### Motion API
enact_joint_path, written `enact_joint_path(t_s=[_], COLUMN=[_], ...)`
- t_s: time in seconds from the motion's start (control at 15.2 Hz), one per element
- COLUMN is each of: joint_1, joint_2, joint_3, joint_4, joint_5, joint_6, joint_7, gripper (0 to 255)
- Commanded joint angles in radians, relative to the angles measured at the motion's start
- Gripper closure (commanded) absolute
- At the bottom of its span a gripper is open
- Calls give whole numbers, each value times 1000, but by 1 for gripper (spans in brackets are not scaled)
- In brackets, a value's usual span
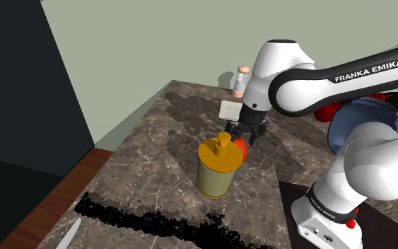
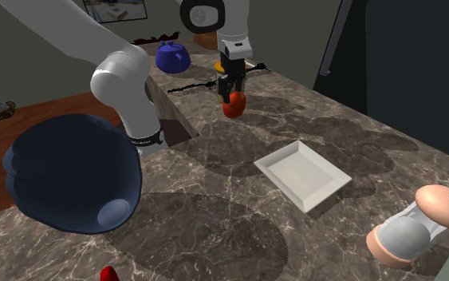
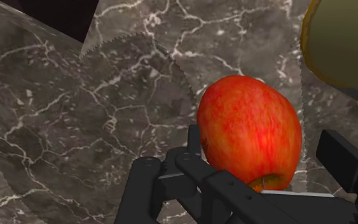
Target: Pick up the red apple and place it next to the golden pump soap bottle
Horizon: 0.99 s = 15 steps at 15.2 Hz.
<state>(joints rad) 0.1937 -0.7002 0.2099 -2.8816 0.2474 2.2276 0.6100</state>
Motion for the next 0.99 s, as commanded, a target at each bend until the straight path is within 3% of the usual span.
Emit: enact_joint_path(t_s=[0.0,0.2,0.46,0.92], joint_1=[0,0,-13,-12], joint_2=[0,0,-82,-82], joint_3=[0,0,-25,-25], joint_4=[0,0,84,84], joint_5=[0,0,-29,-29], joint_6=[0,0,-167,-167], joint_7=[0,0,6,6], gripper=[0,0,0,0])
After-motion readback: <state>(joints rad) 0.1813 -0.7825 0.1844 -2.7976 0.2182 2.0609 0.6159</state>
